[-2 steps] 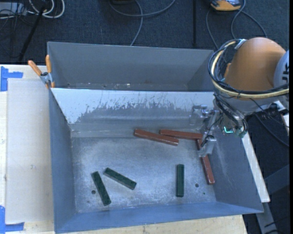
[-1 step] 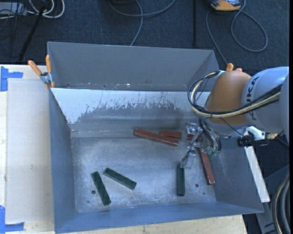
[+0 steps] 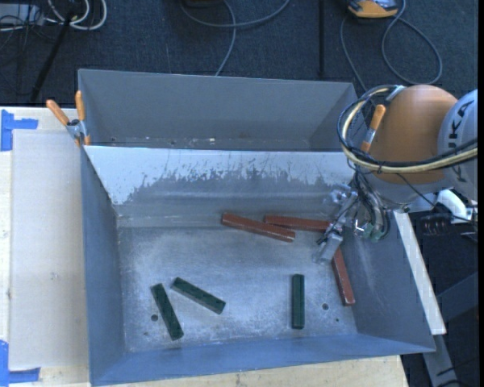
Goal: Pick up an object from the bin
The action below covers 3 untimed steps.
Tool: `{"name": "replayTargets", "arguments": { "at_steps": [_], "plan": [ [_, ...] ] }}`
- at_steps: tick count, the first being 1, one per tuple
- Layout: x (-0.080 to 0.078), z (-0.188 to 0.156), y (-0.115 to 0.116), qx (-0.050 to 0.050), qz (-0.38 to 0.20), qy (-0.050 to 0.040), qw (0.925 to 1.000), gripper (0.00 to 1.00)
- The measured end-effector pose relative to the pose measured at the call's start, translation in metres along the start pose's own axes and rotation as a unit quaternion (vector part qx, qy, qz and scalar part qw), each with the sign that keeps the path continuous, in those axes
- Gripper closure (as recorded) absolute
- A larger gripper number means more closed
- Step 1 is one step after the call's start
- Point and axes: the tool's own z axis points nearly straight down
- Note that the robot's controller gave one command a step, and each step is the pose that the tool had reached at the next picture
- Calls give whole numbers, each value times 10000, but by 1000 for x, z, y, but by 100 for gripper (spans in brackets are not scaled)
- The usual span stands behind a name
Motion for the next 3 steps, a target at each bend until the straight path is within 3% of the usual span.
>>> {"name": "replayTargets", "arguments": {
  "at_steps": [1,2,3],
  "plan": [
    [37,97,34,21,783,76,9969,0],
    [59,89,-23,33,1025,62,9947,0],
    [58,89,-19,18,989,44,9951,100]
  ]
}}
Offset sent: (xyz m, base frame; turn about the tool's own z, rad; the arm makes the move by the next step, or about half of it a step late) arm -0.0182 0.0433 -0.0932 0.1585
